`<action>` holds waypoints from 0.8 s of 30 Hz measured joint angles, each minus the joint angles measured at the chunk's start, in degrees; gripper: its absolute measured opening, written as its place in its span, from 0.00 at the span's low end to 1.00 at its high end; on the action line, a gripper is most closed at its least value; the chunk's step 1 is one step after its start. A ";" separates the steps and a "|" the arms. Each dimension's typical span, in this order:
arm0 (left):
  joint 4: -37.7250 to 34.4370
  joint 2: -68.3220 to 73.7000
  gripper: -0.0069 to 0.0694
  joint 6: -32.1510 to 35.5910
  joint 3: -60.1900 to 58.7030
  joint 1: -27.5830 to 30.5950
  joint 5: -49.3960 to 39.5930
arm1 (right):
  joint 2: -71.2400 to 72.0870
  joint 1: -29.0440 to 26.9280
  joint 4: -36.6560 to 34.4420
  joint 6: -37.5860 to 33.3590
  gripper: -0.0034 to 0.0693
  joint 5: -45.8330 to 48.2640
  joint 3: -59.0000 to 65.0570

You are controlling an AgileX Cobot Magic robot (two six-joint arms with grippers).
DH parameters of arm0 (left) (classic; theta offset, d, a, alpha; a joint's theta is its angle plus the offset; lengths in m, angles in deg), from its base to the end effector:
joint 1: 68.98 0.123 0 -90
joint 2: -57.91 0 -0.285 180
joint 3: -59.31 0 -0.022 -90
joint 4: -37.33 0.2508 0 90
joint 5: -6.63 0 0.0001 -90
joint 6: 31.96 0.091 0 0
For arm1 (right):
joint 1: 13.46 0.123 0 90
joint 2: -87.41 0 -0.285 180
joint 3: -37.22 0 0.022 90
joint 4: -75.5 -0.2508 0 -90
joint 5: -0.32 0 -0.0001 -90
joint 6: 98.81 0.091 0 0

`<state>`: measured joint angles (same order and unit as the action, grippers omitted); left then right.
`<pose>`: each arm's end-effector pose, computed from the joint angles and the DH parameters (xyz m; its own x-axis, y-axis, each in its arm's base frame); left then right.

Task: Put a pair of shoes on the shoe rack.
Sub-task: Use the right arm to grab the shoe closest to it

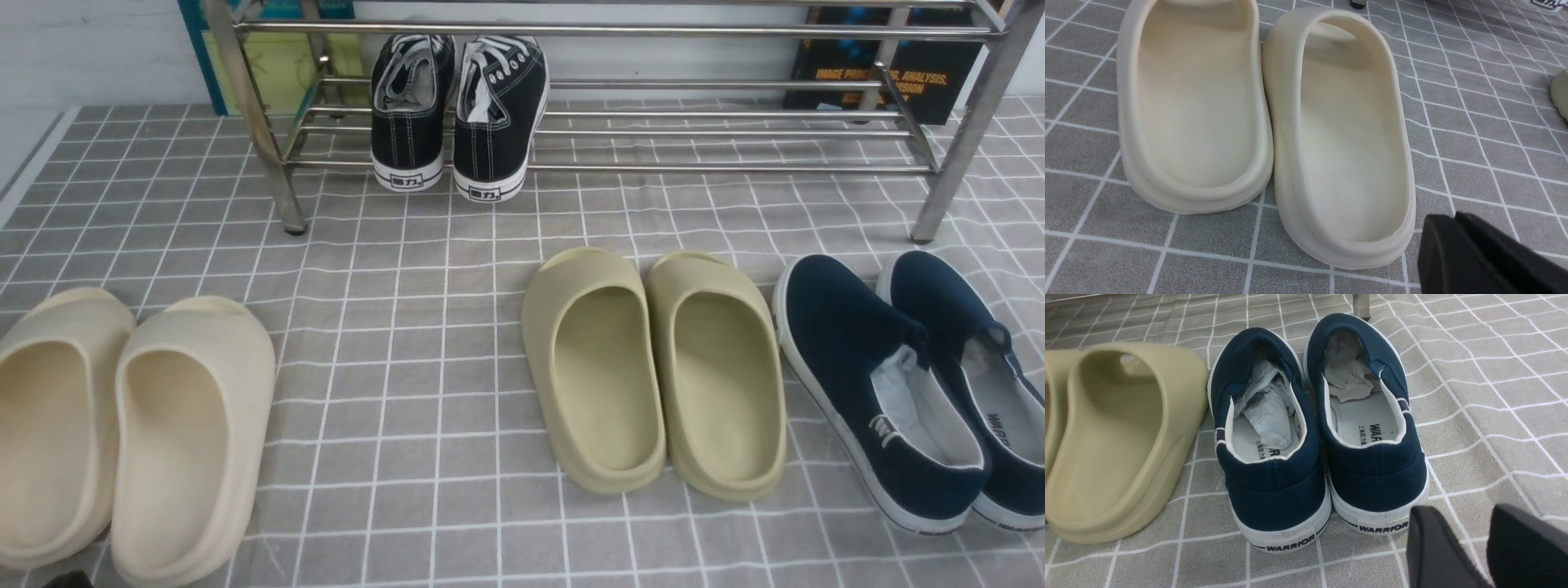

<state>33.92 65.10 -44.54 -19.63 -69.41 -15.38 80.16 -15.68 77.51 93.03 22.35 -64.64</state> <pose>0.0524 -0.0024 0.1692 -0.3069 -0.2689 -0.9130 -0.0567 0.9627 -0.2645 0.0522 -0.0032 0.1737 -0.2855 0.1844 -0.9405 0.1023 0.9816 0.1614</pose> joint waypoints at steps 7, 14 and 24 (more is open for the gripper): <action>0.00 0.00 0.13 0.00 0.00 0.00 0.00 | 0.00 0.00 0.00 0.07 0.38 0.00 0.00; 0.00 0.00 0.14 0.00 0.00 0.00 0.00 | 0.00 0.00 0.00 0.07 0.38 0.00 0.00; 0.00 0.00 0.15 0.00 0.00 0.00 0.00 | 0.00 0.00 0.00 0.07 0.38 0.00 0.00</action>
<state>33.92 65.10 -44.54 -19.63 -69.41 -15.38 80.16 -15.68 77.51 93.10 22.35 -64.64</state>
